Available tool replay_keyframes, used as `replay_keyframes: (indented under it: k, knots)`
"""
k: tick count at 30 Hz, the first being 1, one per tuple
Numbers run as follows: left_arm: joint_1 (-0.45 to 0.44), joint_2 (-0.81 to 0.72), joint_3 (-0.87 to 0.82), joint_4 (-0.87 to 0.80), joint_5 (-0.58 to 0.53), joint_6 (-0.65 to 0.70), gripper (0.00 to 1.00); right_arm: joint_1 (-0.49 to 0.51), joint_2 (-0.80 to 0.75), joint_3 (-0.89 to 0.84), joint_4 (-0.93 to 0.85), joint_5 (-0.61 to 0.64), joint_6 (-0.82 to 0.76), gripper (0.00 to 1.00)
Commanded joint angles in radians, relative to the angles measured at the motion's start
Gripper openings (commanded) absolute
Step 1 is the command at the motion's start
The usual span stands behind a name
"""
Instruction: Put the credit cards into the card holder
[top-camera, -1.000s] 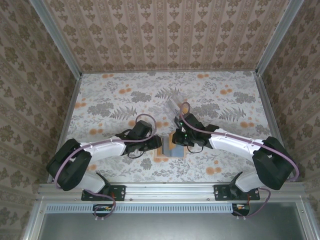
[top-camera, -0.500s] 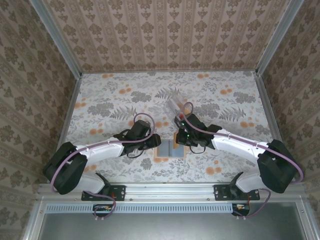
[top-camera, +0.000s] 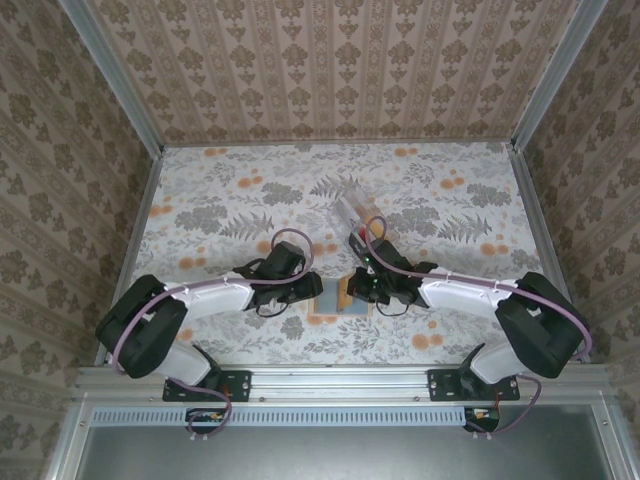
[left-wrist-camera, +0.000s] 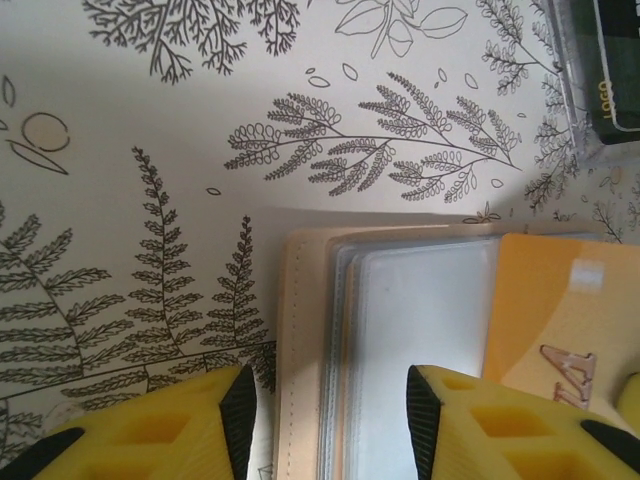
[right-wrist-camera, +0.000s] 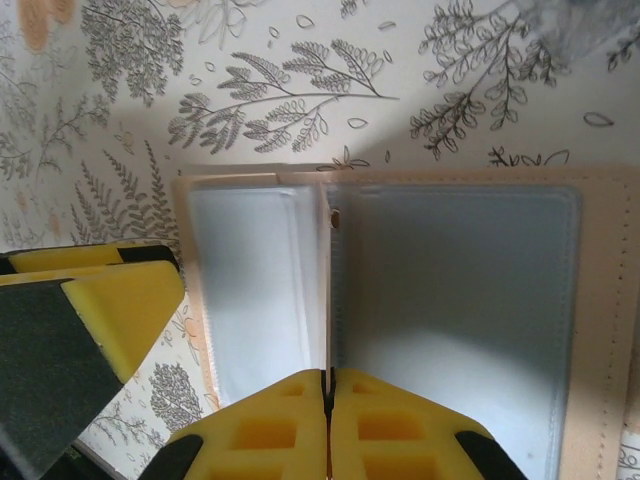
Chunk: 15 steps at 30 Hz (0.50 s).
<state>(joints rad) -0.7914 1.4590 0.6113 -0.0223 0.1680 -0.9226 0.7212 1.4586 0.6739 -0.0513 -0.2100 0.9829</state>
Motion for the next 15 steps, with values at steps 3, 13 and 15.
replay_keyframes:
  k: [3,13,15]
  knots:
    - [-0.005,0.035,0.023,-0.006,0.024,0.01,0.42,0.003,0.049,-0.038,0.109,-0.048,0.043,0.08]
    - [-0.012,0.049,0.014,-0.001,0.02,-0.001,0.35,0.005,0.082,-0.076,0.213,-0.097,0.062,0.08]
    - [-0.011,0.048,0.013,-0.001,0.016,-0.002,0.34,0.005,0.094,-0.079,0.22,-0.107,0.062,0.08]
